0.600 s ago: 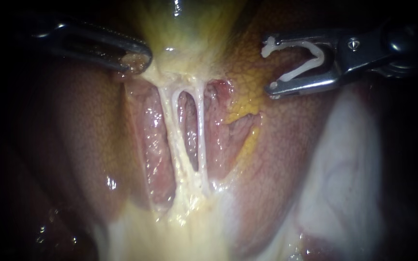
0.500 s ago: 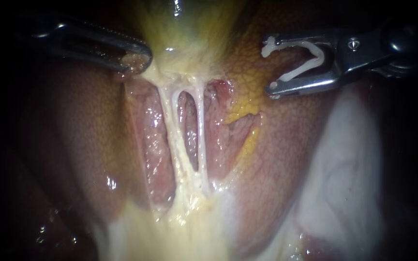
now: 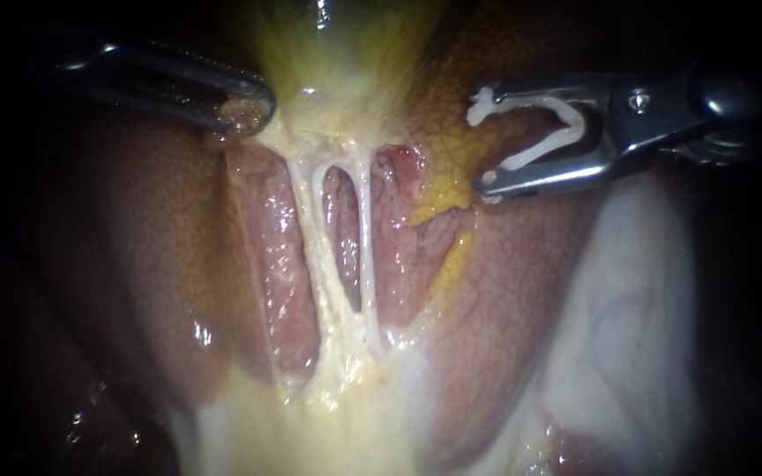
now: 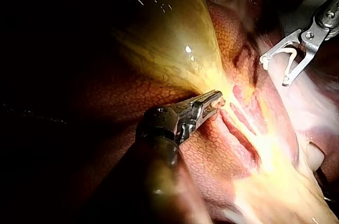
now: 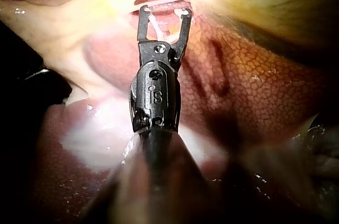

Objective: Clipping first clip left tube

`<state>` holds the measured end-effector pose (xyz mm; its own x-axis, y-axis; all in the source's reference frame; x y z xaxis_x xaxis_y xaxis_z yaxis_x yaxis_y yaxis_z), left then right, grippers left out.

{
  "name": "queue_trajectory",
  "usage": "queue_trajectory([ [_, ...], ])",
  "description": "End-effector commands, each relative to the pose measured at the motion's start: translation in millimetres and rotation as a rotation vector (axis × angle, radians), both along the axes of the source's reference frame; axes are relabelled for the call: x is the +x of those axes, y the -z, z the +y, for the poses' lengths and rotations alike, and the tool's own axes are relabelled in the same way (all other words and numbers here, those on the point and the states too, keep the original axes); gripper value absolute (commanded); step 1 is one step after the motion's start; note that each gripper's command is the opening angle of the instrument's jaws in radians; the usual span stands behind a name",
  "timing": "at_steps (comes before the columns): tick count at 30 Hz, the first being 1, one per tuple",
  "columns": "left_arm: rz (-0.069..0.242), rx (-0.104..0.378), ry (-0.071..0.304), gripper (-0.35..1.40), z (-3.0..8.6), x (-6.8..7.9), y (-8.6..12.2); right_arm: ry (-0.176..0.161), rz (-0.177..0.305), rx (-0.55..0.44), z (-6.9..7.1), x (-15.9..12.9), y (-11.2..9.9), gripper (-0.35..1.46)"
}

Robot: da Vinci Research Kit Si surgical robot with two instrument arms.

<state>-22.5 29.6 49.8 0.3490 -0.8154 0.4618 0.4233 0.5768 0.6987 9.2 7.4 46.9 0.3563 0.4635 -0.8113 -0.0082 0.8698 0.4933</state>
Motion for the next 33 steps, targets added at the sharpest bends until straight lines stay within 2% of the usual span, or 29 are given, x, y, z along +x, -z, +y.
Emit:
queue_trajectory([
  [1,-0.001,0.001,-0.001,-0.35,0.0,0.0,0.0,0.003,0.003,0.012,-0.5,0.3,-0.2,0.52],
  [13,0.0,0.001,-0.001,-0.35,0.1,0.3,-0.2,0.04,0.027,0.121,-4.9,3.8,-3.0,0.52],
  [33,-0.001,0.002,-0.001,-0.35,0.0,0.2,-0.1,0.085,0.044,0.21,-8.0,7.4,-5.6,0.51],
])
